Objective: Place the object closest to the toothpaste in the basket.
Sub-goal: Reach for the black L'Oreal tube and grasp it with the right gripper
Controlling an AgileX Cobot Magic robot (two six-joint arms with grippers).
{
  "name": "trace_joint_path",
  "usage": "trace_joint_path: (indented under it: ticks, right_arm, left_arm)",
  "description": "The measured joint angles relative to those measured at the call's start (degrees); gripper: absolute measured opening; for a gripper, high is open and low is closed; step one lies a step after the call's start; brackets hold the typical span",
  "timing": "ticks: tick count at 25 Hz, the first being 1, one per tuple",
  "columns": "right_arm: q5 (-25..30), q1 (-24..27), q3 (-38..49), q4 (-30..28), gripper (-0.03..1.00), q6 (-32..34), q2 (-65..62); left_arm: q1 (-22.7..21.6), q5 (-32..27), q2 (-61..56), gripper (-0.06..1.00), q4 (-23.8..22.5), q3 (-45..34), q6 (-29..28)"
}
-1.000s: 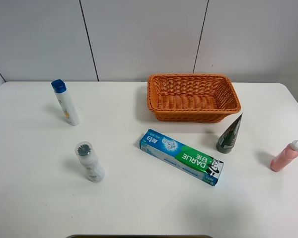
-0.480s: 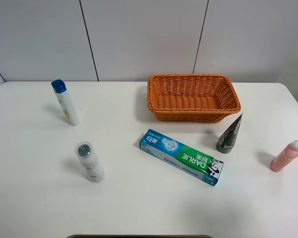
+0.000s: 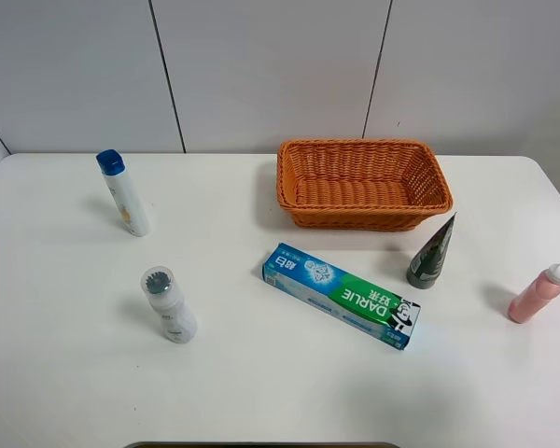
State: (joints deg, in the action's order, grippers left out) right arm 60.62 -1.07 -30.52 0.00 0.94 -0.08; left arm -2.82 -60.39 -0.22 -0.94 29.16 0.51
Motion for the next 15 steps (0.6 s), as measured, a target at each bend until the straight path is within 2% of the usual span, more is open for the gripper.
trace_joint_path:
  ticks: [5, 15]
  right_arm:
    - [-0.21, 0.00, -5.22, 0.00, 0.99, 2.37, 6.35]
    - [-2.25, 0.00, -14.56, 0.00, 0.99, 6.62, 27.82]
  left_arm:
    - [0.00, 0.00, 0.00, 0.94, 0.00, 0.00, 0.00]
    - [0.00, 0.00, 0.00, 0.94, -0.06, 0.00, 0.00]
